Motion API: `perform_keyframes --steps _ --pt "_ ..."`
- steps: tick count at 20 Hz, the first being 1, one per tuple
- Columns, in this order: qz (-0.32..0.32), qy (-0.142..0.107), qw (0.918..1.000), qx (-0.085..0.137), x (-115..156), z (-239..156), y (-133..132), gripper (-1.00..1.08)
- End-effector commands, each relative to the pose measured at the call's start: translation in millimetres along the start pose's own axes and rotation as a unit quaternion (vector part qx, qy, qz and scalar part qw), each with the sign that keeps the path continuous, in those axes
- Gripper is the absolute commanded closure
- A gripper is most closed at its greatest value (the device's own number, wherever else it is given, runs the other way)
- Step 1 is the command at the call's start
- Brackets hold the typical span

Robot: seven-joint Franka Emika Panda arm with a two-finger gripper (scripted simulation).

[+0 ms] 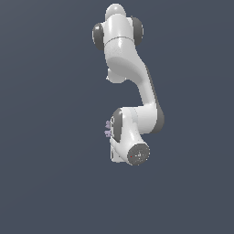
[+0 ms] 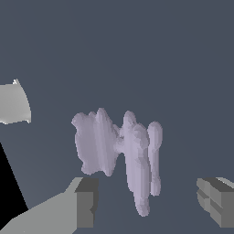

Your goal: Pick up the object and move it to a goal position.

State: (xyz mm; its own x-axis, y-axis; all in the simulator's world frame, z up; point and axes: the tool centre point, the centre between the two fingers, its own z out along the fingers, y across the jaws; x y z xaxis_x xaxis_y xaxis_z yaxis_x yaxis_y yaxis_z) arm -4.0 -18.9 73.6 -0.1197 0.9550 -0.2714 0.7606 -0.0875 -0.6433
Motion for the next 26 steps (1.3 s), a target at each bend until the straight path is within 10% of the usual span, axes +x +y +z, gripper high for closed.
perform_keyframes --steps 1,21,22,26 --pt "0.000 0.000 1.0000 0.000 0.0 0.0 0.0 -0.60" --pt "-0.002 0.000 1.0000 0.001 -0.1 30.2 -0.5 -0.60" --pt "-0.002 0.000 1.0000 0.001 -0.1 30.2 -0.5 1.08" --pt "-0.002 0.000 1.0000 0.001 -0.1 30.2 -0.5 1.08"
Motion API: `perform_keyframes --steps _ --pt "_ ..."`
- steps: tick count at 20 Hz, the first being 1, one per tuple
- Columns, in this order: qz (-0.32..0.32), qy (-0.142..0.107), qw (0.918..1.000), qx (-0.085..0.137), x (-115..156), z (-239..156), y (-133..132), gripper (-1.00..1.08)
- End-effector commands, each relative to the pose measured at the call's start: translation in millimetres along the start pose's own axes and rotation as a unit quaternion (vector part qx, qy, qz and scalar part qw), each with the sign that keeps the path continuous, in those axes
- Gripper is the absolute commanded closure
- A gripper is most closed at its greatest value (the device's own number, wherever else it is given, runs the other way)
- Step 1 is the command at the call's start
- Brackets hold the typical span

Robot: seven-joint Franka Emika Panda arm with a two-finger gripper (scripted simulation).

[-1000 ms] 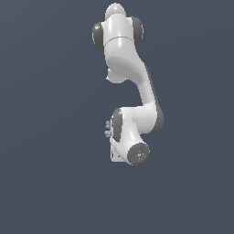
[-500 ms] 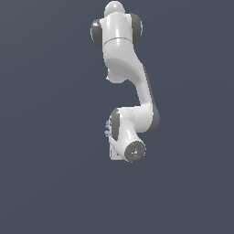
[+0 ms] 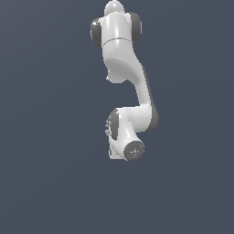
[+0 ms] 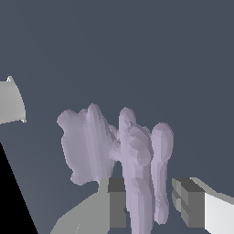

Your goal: Pick up the object and move it to a goal position.

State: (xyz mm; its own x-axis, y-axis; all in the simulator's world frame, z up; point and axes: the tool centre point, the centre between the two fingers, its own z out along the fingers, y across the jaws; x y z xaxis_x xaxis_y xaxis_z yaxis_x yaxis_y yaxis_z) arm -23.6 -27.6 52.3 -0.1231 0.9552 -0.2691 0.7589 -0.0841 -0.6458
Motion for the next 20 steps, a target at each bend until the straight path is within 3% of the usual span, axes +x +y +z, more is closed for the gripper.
perform_keyframes --steps 1,11,20 --pt "0.000 0.000 1.0000 0.000 0.0 0.1 0.0 1.08" --pt "0.000 0.000 1.0000 0.000 -1.8 -6.8 -5.9 1.08" --pt "0.000 0.000 1.0000 0.000 -14.9 -56.6 -47.4 1.08"
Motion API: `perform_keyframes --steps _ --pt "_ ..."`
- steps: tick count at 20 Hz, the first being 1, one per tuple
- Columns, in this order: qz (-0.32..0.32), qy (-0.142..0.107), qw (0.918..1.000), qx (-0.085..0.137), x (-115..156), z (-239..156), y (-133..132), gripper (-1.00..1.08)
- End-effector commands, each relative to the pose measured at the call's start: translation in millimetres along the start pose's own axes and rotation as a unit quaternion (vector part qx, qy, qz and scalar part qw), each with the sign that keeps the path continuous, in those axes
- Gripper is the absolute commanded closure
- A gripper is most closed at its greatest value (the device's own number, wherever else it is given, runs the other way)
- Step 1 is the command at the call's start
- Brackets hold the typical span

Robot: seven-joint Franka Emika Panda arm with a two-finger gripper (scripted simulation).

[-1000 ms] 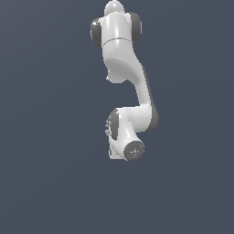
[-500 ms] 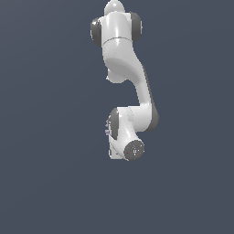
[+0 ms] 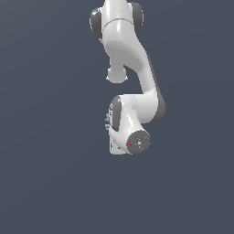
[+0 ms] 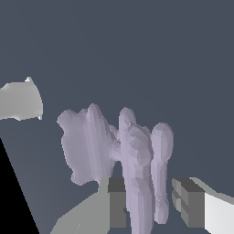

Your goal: Pick up the object and move it to a goal position.

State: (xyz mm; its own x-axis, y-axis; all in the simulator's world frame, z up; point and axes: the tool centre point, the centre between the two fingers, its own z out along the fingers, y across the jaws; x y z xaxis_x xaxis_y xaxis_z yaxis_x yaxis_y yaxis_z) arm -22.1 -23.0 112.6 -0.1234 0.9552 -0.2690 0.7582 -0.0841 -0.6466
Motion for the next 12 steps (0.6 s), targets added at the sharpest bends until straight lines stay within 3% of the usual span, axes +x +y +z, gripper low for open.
perform_keyframes --steps 1,12 --pt "0.000 0.000 1.0000 -0.001 -4.9 -19.1 -15.7 1.08" --pt "0.000 0.001 1.0000 -0.001 -26.2 -100.8 -80.9 1.08"
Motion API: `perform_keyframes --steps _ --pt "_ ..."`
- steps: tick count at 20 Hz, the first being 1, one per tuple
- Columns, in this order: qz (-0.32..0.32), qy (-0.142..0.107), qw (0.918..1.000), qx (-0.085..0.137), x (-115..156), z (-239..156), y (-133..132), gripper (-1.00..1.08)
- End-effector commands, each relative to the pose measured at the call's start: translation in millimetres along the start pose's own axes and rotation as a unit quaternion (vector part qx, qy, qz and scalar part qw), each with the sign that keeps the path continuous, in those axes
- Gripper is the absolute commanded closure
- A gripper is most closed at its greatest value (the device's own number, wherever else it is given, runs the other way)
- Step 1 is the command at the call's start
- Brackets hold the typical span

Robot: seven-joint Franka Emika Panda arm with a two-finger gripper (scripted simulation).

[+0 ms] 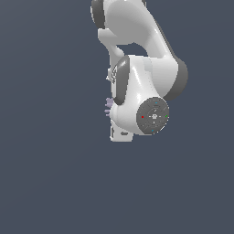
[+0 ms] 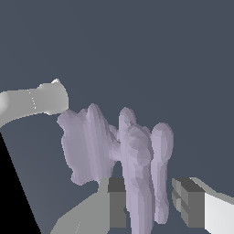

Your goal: Pick up the object and move it to a goal position.

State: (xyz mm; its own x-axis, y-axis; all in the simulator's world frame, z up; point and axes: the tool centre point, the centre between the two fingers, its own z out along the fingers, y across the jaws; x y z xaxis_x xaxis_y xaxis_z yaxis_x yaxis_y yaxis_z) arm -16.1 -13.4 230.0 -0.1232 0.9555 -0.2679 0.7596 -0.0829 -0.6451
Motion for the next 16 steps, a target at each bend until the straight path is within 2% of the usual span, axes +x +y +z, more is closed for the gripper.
perform_keyframes --steps 1,8,16 --pt "0.000 0.000 1.0000 0.000 -4.6 -16.9 -13.5 1.08" --pt "0.000 0.000 1.0000 0.001 -12.6 -46.4 -34.7 1.08" --pt "0.000 0.000 1.0000 0.001 -15.3 -56.7 -41.2 1.08"
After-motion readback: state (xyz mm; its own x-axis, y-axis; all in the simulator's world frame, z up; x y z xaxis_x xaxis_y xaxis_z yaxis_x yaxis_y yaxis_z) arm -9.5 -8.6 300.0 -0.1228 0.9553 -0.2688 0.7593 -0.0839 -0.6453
